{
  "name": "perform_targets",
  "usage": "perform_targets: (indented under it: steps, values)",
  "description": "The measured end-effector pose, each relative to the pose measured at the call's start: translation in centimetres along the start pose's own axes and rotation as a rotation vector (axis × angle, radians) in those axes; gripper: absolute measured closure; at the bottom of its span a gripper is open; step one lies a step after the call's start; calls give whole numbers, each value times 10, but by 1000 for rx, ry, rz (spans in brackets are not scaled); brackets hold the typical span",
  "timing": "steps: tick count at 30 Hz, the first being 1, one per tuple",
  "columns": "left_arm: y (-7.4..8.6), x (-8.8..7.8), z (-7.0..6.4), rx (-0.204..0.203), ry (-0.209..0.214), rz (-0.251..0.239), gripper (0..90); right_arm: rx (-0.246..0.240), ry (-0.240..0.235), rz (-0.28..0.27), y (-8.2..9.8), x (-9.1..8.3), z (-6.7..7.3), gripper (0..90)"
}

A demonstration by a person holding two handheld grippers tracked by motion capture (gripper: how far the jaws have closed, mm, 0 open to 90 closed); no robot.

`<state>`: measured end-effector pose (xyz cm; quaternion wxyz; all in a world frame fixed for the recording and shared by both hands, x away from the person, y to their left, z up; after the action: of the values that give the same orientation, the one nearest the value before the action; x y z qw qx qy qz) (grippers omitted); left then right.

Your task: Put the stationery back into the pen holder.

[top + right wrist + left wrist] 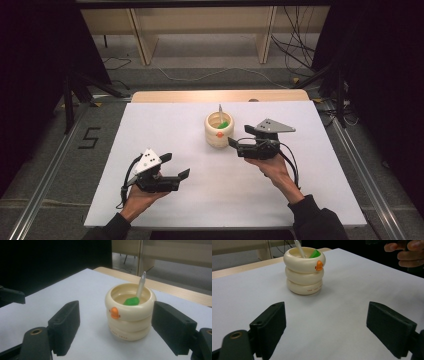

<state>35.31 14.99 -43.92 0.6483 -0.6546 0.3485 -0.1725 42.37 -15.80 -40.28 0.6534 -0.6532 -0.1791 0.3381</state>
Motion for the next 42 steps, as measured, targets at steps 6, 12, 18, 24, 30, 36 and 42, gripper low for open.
perform_targets:
  steps: [6, 12, 18, 24, 30, 36, 42]
  values:
    - [0, 0, 0, -2, 3, 1, 157, 8, -3, -9, 4, -11, -3, 238]
    - [0, 0, 1, -10, -2, 0, 157, 18, -16, -14, 13, -18, -4, 237]
    - [0, 0, 2, -8, 0, 0, 157, 21, -27, -8, 20, -23, -2, 236]
    - [0, 0, 2, -19, 10, -4, 157, 7, -36, -18, 26, -37, 1, 231]
    - [0, -1, 1, -19, 16, -5, 157, 17, -30, -17, 31, -46, 2, 223]
    - [-1, -2, 1, -19, 19, -9, 157, 17, -36, -12, 36, -50, 3, 206]
    - [-2, -3, 1, -21, 25, -11, 157, 12, -29, -12, 42, -58, 4, 187]
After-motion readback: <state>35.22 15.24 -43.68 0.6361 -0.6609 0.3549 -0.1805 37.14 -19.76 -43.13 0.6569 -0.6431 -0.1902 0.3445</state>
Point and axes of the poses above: each handheld gripper's, and its own axes: x roughly forward along the jaws, y roughly out of its underside, z roughly to its left, the point moved 2 cm from there along x, roughly forward along the jaws, and after that the axes turned 10 degrees about -z, right-handed, at the moved point
